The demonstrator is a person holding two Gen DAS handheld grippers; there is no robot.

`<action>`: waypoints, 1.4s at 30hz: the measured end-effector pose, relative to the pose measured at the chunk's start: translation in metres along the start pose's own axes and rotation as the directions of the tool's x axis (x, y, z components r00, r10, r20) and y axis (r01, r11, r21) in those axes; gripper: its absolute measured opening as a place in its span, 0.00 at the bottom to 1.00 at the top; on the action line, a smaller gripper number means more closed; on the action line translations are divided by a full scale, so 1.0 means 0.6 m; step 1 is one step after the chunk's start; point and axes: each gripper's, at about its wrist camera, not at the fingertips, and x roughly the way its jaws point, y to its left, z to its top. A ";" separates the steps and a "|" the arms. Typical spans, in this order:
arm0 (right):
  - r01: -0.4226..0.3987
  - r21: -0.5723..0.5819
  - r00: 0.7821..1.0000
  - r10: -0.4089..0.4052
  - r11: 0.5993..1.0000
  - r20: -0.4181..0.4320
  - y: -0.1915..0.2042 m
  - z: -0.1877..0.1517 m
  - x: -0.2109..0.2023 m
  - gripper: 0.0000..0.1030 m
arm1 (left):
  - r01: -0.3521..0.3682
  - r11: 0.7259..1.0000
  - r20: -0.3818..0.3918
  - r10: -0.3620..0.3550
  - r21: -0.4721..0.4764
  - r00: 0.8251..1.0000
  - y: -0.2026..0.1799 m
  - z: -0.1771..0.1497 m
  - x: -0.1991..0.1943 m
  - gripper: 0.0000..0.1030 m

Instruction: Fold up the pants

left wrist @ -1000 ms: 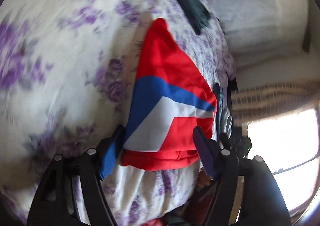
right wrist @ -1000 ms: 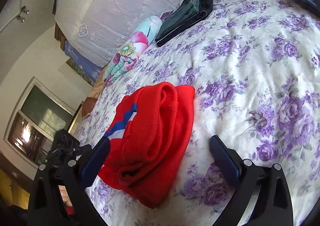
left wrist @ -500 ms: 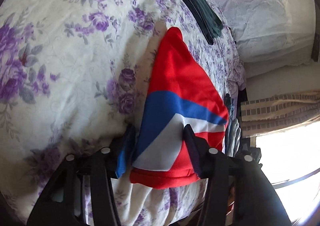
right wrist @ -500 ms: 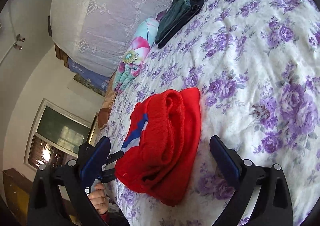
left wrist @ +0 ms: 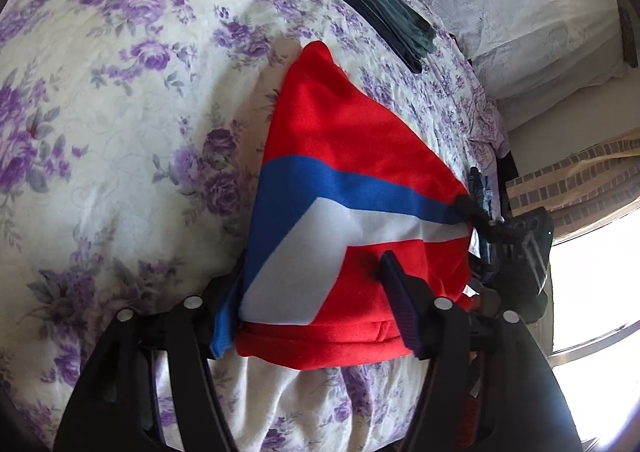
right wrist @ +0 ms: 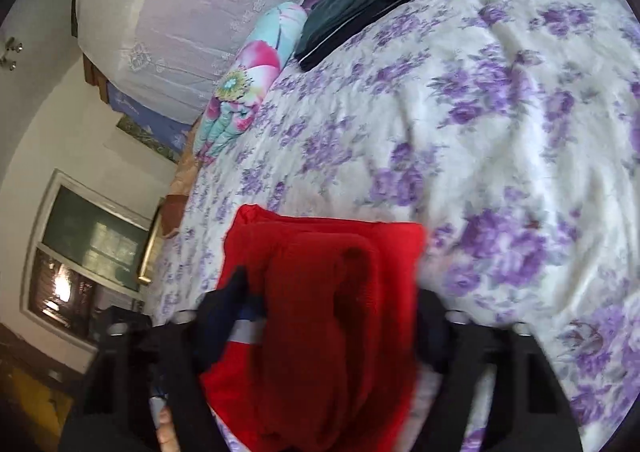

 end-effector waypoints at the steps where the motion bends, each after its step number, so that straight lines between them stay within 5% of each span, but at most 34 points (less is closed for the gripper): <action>1: -0.008 -0.007 1.000 0.008 1.000 0.001 -0.006 -0.002 -0.005 0.53 | -0.004 1.000 0.000 0.004 0.007 1.000 0.001 0.001 -0.001 0.54; 6: 0.115 -0.154 0.992 -0.106 0.981 0.066 0.021 -0.020 -0.015 0.47 | -0.100 0.991 0.053 0.096 0.087 0.994 -0.022 -0.002 -0.006 0.40; 12: 0.338 -0.368 0.939 -0.287 0.866 0.187 0.081 -0.047 0.001 0.47 | -0.332 0.897 0.219 0.276 0.292 0.936 -0.082 -0.029 -0.001 0.38; 14: 0.345 -0.366 0.936 -0.289 0.864 0.200 0.077 -0.049 0.002 0.47 | -0.370 0.881 0.254 0.301 0.296 0.919 -0.080 -0.035 0.005 0.47; 16: 0.328 -0.354 0.941 -0.272 0.876 0.200 0.071 -0.046 0.000 0.47 | -0.396 0.886 0.285 0.326 0.242 0.902 -0.065 -0.034 0.004 0.68; 19: 0.310 -0.339 0.947 -0.258 0.888 0.191 0.064 -0.042 0.001 0.47 | -0.350 0.907 0.262 0.288 0.233 0.921 -0.049 -0.024 0.003 0.70; 21: 0.319 -0.346 0.944 -0.264 0.883 0.196 0.070 -0.045 0.004 0.47 | -0.325 0.906 0.252 0.259 0.271 0.932 -0.054 -0.027 0.001 0.45; 25: 0.346 -0.365 0.934 -0.284 0.864 0.215 0.078 -0.050 0.004 0.47 | -0.410 0.845 0.329 0.300 0.344 0.895 -0.086 -0.047 0.010 0.40; 42: 0.374 -0.423 0.917 -0.260 0.826 0.304 0.109 -0.071 -0.017 0.46 | -0.425 0.834 0.374 0.291 0.352 0.881 -0.095 -0.058 -0.010 0.28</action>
